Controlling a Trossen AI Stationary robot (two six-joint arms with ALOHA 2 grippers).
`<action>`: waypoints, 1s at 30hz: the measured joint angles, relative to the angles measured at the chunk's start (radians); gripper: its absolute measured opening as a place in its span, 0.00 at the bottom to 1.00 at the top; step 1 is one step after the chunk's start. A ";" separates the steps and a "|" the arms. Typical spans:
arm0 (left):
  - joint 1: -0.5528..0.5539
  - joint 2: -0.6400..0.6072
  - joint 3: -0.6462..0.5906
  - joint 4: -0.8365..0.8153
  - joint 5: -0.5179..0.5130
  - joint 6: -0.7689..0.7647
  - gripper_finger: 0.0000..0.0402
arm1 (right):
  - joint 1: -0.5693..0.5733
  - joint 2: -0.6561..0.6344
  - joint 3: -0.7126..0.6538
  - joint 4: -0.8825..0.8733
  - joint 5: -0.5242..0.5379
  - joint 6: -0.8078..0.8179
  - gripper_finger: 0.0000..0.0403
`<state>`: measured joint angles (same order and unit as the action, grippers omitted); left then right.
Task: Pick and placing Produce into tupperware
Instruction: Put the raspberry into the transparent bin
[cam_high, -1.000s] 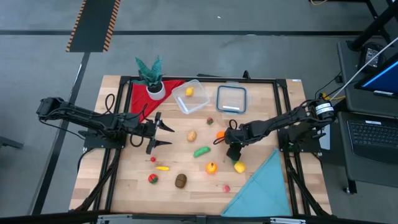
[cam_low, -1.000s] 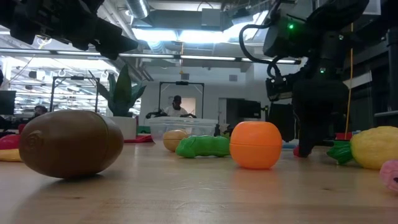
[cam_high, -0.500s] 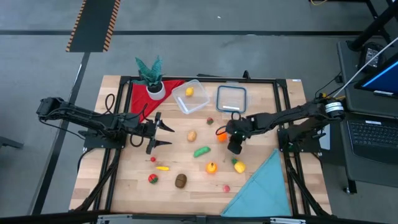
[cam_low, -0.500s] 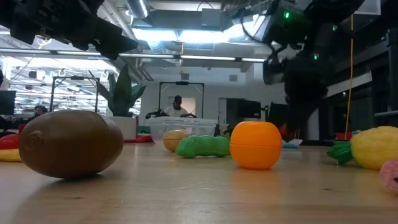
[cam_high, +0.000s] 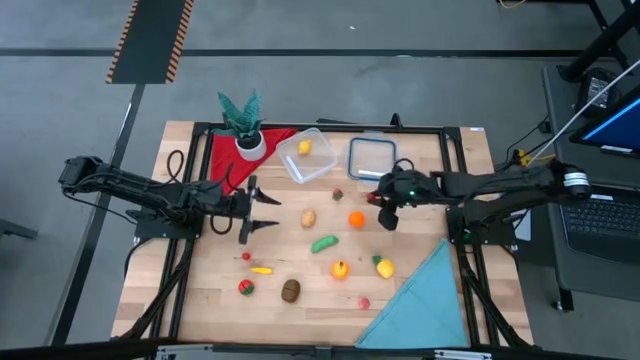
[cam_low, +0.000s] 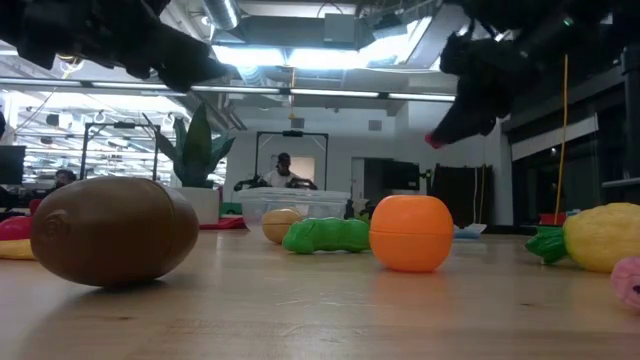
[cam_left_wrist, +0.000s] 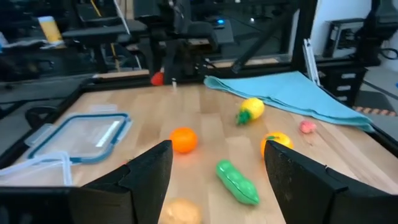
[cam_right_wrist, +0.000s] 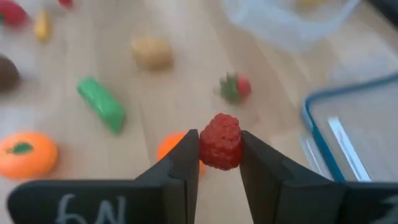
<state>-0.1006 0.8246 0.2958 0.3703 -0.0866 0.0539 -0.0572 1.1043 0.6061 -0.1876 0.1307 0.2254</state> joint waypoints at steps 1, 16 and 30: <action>0.000 0.000 0.000 0.008 -0.009 -0.002 0.62 | -0.001 -0.019 -0.040 0.069 -0.004 -0.004 0.24; 0.033 0.007 0.000 0.086 -0.088 -0.130 0.62 | 0.000 -0.098 -0.350 0.816 -0.245 -0.129 0.24; 0.133 0.242 -0.001 0.290 -0.006 -0.468 0.62 | -0.003 -0.060 -0.349 0.876 -0.257 -0.237 0.23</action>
<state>0.0329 1.0665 0.2951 0.6605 -0.0929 -0.4144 -0.0605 1.0447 0.2573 0.6885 -0.1258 -0.0113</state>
